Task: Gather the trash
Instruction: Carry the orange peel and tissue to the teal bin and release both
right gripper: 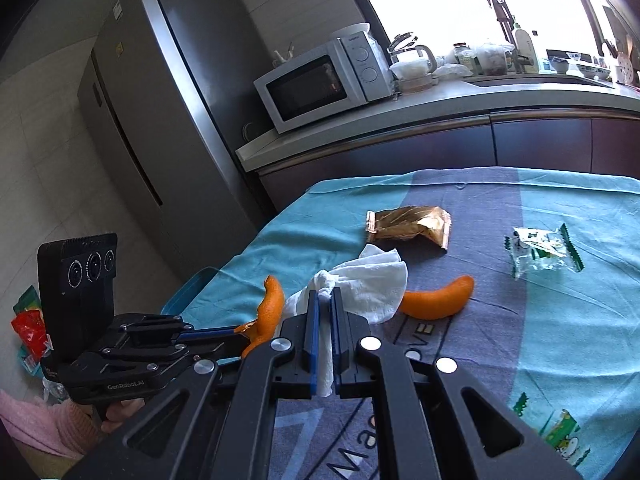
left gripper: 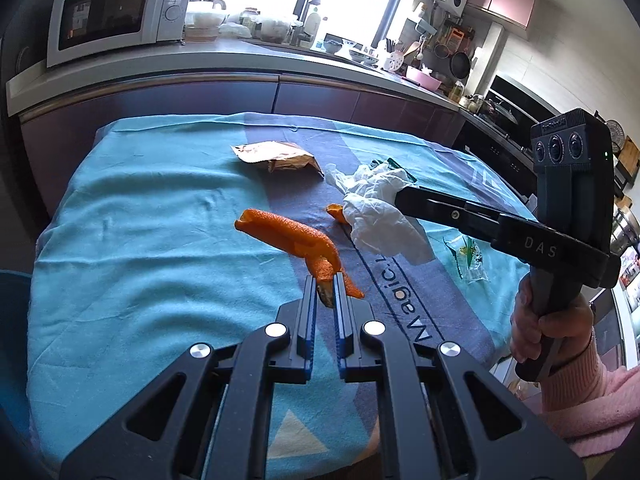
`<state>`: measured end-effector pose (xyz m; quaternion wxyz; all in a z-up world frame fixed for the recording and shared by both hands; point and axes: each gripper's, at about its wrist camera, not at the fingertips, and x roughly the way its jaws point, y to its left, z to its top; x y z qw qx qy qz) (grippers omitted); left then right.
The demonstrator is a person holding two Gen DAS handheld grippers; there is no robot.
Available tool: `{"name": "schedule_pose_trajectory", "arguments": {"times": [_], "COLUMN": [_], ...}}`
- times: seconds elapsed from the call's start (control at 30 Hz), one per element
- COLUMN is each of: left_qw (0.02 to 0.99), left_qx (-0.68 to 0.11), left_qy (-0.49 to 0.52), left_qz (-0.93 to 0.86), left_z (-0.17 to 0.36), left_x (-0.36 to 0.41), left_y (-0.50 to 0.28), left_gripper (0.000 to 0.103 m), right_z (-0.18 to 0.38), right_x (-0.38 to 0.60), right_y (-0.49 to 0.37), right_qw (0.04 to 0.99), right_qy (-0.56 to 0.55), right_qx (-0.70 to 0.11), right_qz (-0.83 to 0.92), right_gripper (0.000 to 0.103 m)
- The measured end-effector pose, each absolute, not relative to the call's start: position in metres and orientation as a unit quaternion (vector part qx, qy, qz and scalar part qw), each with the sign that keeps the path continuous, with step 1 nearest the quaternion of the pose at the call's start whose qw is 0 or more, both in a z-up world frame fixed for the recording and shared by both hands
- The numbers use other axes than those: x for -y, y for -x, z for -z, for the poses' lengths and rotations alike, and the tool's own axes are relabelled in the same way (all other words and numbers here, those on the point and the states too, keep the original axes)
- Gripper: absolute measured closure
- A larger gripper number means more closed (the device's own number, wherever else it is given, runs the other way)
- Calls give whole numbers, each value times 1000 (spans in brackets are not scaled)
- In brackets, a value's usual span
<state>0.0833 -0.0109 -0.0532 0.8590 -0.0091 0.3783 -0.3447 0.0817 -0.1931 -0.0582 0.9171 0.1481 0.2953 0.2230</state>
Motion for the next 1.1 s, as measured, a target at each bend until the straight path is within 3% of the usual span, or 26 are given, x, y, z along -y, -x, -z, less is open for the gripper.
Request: {"name": "schedule_pose_trajectory", "arguments": {"times": [1.1], "left_qw": [912], "left_qx": [-360], "left_qy": [63], "left_qz": [185], "left_z": [41], "left_x": [-158], "left_y": [-70], "left_gripper": [94], "right_z": [51], "right_x": [43], "right_y": [-127], "right_qw": [864], "right_qy": [-84], "right_qx": [-330], "right_qz": [-371], "right_gripper": [99]}}
